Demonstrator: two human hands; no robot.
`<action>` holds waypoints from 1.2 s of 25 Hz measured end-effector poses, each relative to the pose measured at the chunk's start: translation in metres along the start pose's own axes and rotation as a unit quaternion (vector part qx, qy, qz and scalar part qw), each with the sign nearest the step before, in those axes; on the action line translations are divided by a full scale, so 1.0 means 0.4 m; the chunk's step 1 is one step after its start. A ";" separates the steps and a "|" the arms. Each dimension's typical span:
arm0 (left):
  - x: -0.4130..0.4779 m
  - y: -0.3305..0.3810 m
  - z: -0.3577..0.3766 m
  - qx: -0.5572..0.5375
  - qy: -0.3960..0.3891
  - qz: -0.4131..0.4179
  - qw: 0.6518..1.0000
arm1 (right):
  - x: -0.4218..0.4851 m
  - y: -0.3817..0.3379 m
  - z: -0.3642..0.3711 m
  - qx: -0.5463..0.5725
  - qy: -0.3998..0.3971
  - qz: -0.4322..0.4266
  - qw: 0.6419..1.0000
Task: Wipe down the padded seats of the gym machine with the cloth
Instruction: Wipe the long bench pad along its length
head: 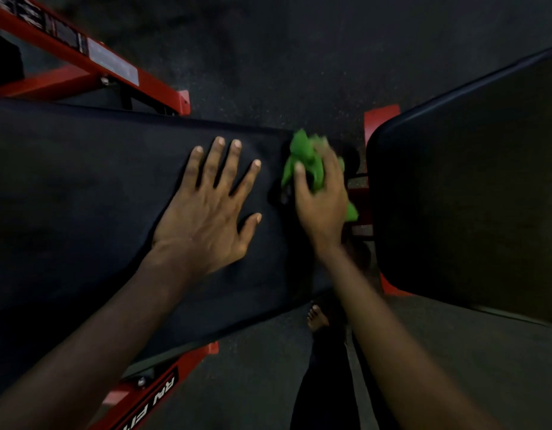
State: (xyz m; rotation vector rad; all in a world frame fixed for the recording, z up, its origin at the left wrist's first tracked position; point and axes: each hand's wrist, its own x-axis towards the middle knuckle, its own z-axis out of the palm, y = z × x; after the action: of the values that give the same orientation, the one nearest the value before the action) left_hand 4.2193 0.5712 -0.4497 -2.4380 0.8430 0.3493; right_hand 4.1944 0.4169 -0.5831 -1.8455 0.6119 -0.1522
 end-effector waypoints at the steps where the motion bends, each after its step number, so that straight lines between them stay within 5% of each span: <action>1: 0.001 -0.001 0.002 -0.003 0.000 0.001 1.000 | -0.072 0.045 -0.026 -0.001 0.016 0.021 1.000; 4: 0.005 -0.001 0.005 0.002 -0.006 0.005 1.000 | -0.163 0.196 -0.109 -0.017 0.040 0.199 0.979; 7: 0.002 -0.003 0.006 0.007 0.005 0.003 1.000 | -0.239 0.229 -0.160 -0.016 0.047 0.252 0.966; 9: 0.000 0.000 0.003 0.009 0.005 0.003 1.000 | -0.291 0.173 -0.159 0.001 0.052 0.224 0.973; 13: 0.003 0.000 0.009 0.008 0.008 0.002 1.000 | -0.191 -0.011 -0.037 0.074 -0.031 -0.032 0.996; 15: -0.001 0.000 0.004 0.010 0.005 0.004 1.000 | -0.062 -0.058 0.019 0.048 -0.026 -0.075 0.996; 19: 0.005 0.000 0.005 0.007 -0.003 -0.001 1.000 | 0.137 0.019 0.022 -0.006 0.038 0.030 0.999; 22: -0.001 -0.001 0.005 0.003 -0.014 -0.002 1.000 | 0.077 0.084 -0.024 0.003 0.059 0.138 0.989; 26: -0.011 0.001 0.005 0.008 -0.005 -0.003 1.000 | -0.094 0.148 -0.070 -0.031 0.028 0.126 0.991; 30: 0.005 0.000 0.003 0.013 -0.019 -0.003 1.000 | 0.171 0.093 -0.005 -0.048 0.042 0.146 0.987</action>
State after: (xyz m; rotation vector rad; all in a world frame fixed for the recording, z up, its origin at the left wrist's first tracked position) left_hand 4.2207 0.5708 -0.4513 -2.4013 0.8193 0.3789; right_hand 4.2397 0.3735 -0.6291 -1.8258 0.9566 -0.0054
